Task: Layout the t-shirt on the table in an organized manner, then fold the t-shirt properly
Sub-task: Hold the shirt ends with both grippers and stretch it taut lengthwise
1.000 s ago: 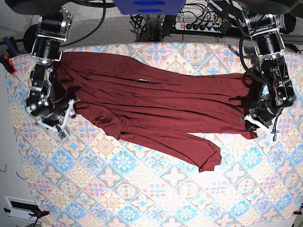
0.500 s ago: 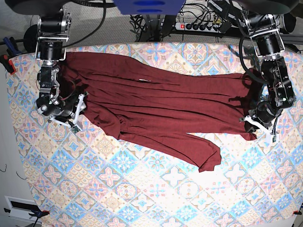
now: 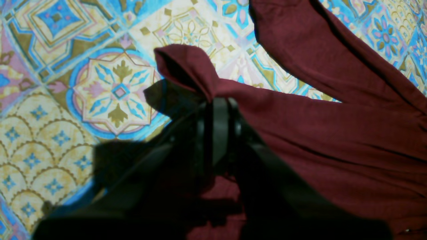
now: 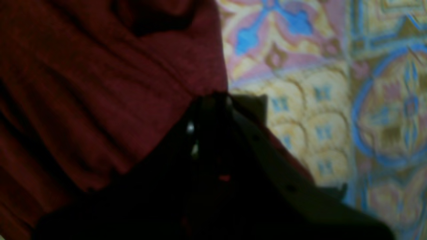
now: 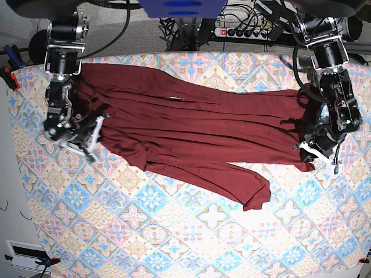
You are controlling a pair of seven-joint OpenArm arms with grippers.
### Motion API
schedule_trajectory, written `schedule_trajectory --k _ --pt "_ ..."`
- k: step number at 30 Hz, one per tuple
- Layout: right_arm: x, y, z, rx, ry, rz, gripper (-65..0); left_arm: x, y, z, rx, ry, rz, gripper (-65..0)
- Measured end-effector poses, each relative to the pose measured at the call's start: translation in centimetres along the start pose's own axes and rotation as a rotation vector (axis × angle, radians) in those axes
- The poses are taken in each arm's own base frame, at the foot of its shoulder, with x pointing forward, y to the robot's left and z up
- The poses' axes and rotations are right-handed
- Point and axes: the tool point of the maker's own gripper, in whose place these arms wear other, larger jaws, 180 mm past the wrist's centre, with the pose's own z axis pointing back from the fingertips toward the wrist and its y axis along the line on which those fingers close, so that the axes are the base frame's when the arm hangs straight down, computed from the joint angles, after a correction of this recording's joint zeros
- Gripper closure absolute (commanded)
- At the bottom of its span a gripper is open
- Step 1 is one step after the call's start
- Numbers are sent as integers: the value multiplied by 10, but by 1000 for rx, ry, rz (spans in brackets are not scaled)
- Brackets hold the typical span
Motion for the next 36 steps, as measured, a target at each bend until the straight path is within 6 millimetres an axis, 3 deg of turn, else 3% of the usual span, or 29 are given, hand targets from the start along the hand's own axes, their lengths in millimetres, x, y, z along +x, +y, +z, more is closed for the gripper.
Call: schedule_trajectory --k 4,7,10,13,18,24,28,36 --pt "17 -15 18 -27 -88 -39 -6 0 0 0 -1 0 0 0" --pt "33 -8 21 15 -155 -63 -6 0 -1 0 -3 0 1 0" --pt "30 -4 21 29 -150 -57 -6 0 0 0 -1 0 1 0" --pt "29 -14 29 -9 -142 -32 -6 0 -1 0 -2 -1 2 0" --pt "49 -18 49 -44 -221 -19 -5 3 -7 0 -39 -17 31 0" --pt "34 -29 69 -119 -175 -6 -5 9 -10 4 -79 -37 59 0" --pt "39 -17 76 -112 -214 24 -5 8 -10 5 -86 -36 70 0" --pt "14 -2 75 -101 -166 41 -5 1 -3 19 -59 -16 9 0"
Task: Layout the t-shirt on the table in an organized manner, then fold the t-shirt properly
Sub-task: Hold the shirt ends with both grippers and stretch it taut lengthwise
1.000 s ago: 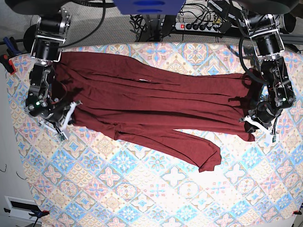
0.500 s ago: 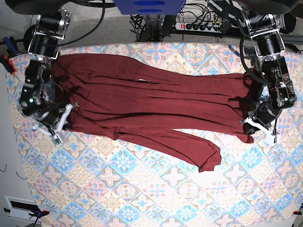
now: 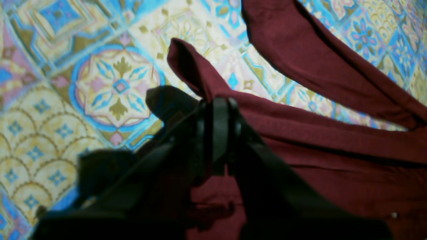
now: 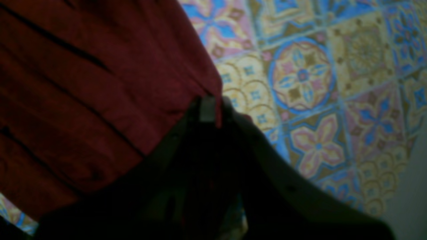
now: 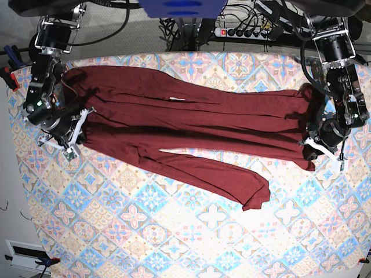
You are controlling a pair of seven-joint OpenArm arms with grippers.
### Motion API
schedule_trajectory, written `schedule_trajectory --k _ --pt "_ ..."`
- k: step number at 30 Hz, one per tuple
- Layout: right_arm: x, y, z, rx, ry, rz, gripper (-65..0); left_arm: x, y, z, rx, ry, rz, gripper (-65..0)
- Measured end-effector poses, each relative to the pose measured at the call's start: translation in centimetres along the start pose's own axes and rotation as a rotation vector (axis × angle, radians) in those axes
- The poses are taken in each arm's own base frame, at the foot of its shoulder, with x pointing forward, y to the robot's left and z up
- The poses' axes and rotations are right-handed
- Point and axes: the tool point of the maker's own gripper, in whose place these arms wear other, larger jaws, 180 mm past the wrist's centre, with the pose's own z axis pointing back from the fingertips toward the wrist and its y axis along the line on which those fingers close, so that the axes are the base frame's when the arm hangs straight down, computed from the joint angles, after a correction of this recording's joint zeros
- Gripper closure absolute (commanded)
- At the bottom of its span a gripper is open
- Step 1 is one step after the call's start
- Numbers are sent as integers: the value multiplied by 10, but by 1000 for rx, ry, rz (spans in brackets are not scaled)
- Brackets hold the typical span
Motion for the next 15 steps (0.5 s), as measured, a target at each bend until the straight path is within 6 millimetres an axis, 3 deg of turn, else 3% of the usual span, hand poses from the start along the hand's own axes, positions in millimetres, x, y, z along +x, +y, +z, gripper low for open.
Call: schedule_trajectory --k 7,15 --pt "-23 14 4 19 47 8 -5 -24 -1 0 2 108 3 0" --pt "-42 11 14 0 79 -6 -5 -38 11 4 55 172 -33 0"
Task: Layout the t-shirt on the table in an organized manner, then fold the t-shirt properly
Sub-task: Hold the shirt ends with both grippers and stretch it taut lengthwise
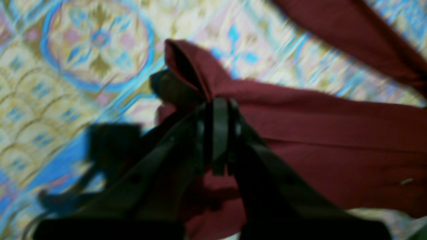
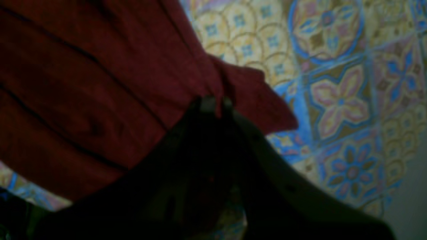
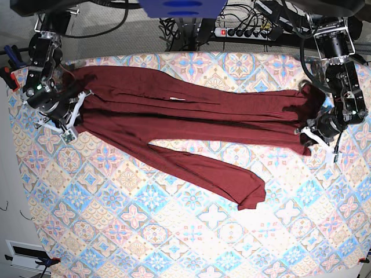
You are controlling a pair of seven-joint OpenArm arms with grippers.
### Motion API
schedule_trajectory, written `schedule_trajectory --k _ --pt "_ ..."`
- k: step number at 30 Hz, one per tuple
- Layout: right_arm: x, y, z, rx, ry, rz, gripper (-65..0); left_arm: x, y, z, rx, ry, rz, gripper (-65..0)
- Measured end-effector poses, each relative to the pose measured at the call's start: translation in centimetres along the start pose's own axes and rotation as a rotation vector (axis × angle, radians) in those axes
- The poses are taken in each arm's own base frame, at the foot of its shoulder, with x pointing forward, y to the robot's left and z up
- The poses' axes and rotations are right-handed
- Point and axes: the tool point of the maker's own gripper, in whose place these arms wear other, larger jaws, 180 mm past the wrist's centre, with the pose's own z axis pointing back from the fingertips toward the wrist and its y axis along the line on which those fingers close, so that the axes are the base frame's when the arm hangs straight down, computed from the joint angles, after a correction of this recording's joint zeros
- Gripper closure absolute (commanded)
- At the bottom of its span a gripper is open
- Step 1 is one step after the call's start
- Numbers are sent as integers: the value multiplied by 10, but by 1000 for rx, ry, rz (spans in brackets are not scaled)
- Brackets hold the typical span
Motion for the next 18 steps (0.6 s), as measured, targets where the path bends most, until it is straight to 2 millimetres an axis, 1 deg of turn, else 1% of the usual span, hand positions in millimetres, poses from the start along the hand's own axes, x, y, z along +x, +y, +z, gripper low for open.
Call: schedule_trajectory --k 3,6,8,10,12,15,18 --pt "-3 -3 2 -3 5 13 -5 -1 5 0 25 8 -16 0" --pt "-6 -1 2 2 13 13 -5 -2 4 0 25 12 -18 0" --pt "-8 1 1 6 19 14 -4 -7 5 0 25 27 -19 0" --pt "-10 1 1 7 36 12 -4 -20 5 -1 32 89 -25 0" --pt "-16 1 1 7 73 15 -4 -28 2 -3 31 128 -50 0" --pt "-21 1 1 6 96 15 -4 -30 -5 -6 13 133 -55 0" --pt "-21 1 1 7 94 14 -7 -34 6 -5 62 154 -82 0"
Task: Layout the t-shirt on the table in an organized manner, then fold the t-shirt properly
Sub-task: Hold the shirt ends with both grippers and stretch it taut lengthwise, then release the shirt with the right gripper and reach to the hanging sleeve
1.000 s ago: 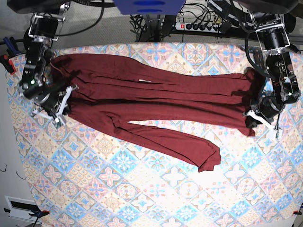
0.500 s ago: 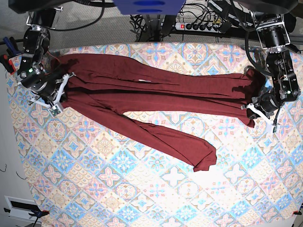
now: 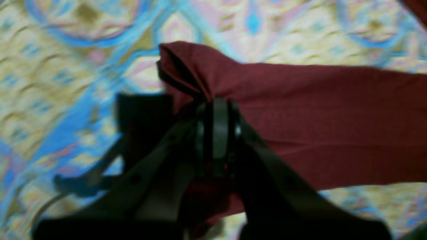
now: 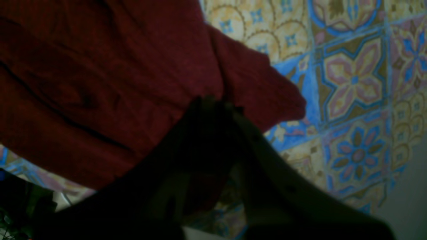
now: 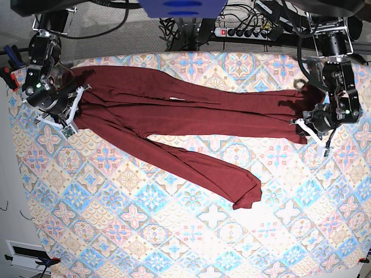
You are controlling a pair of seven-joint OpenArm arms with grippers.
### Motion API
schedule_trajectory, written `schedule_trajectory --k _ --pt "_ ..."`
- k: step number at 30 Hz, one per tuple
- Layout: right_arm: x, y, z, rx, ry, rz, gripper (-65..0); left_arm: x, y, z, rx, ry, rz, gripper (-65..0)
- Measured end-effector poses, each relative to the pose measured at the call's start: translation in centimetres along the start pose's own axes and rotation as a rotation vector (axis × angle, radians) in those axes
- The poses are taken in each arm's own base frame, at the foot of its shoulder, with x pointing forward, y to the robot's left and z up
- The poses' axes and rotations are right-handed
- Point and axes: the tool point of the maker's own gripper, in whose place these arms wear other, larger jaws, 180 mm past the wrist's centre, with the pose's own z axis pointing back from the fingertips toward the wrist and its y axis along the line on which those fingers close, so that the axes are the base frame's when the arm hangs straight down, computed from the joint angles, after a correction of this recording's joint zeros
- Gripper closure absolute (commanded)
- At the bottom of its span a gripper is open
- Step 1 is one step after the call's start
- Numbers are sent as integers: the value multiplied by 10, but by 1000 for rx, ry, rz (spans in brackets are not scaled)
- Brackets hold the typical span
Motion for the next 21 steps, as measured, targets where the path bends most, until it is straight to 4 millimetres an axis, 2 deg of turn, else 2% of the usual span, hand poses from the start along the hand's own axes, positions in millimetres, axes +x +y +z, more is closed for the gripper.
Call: schedule_trajectory --k 2,6,11,15,17,21 --pt "0 0 0 1 1 -1 -8 -3 3 0 18 14 -8 0" --pt "-2 -1 0 -2 11 1 -86 -11 6 1 38 69 -20 -108" --pt "-5 -3 1 -8 27 -1 -197 4 0 11 41 21 -55 -223" --pt "-4 -8 4 -26 22 -4 -200 5 1 11 42 16 -50 -345" --pt "3 -16 13 -58 -15 -15 -200 12 10 19 41 -29 17 -394" --pt "4 -36 25 -120 -29 -37 -200 32 35 45 6 -199 221 -406"
